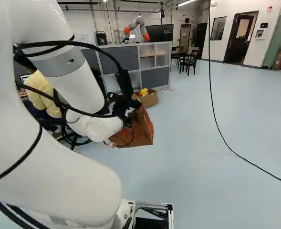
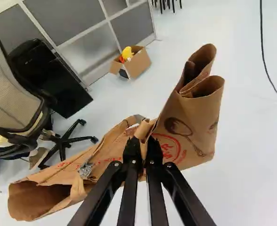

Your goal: Pick up the grocery bag from the ground

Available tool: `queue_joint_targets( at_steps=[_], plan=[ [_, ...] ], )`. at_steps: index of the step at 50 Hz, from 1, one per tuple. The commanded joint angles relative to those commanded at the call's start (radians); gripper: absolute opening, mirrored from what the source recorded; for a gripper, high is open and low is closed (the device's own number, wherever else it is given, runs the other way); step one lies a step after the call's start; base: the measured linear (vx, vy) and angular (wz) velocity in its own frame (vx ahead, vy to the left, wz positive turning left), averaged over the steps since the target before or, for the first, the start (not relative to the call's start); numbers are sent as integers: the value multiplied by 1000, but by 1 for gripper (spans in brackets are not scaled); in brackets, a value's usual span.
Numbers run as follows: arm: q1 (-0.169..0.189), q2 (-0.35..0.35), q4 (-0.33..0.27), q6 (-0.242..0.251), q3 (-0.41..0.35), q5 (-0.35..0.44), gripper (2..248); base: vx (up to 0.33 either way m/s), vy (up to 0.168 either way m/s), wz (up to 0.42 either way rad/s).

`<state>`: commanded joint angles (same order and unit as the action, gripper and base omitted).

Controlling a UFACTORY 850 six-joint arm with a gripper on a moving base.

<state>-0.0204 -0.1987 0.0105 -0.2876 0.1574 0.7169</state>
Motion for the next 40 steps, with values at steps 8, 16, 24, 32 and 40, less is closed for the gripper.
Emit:
queue_joint_targets(
  at_steps=[8,16,24,32,40],
  plan=[
    [4,-17,-2,61,-15,33,23,0,0,0],
    [8,-32,-4,115,-28,62,23,0,0,0],
    [11,-45,-6,161,-39,87,23,0,0,0],
    [14,-56,-7,200,-49,108,23,0,0,0],
    [16,-65,-8,232,-57,126,23,0,0,0]
  ],
)
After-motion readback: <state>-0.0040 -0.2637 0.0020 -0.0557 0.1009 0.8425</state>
